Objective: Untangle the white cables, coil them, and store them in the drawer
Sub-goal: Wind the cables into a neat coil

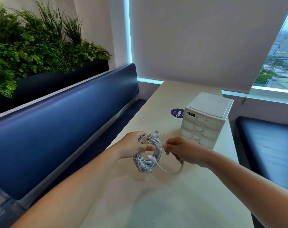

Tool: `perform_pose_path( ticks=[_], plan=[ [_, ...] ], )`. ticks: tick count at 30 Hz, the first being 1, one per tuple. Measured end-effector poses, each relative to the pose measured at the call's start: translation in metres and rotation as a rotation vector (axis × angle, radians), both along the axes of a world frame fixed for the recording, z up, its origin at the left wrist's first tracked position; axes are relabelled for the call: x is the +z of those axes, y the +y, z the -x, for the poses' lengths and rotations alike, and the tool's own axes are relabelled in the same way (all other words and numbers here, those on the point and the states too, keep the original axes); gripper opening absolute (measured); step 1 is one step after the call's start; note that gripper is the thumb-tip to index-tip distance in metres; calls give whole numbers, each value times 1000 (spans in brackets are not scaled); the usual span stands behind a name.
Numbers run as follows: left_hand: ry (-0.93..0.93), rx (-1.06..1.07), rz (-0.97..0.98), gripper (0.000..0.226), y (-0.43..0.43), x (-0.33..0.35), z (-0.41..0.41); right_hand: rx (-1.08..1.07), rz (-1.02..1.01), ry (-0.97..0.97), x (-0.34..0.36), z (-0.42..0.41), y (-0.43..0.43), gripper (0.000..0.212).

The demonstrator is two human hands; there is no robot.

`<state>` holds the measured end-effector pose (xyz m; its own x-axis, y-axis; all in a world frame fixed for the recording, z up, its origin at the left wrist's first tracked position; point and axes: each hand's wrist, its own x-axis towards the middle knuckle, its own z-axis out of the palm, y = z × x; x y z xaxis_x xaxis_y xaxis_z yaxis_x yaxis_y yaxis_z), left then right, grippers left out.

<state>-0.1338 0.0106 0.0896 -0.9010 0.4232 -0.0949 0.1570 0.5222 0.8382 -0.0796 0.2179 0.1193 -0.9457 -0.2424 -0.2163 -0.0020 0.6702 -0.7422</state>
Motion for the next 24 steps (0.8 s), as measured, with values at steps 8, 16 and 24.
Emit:
perform_pose_path(
  ticks=[8,16,24],
  plan=[
    [32,-60,216,56,3,-3,0,127,-322,168,9,5,0,25],
    [-95,-147,262,51,9,8,-7,256,-579,540,25,15,9,26],
    [-142,-156,191,46,10,18,-4,238,-425,629,21,30,16,22]
  ],
)
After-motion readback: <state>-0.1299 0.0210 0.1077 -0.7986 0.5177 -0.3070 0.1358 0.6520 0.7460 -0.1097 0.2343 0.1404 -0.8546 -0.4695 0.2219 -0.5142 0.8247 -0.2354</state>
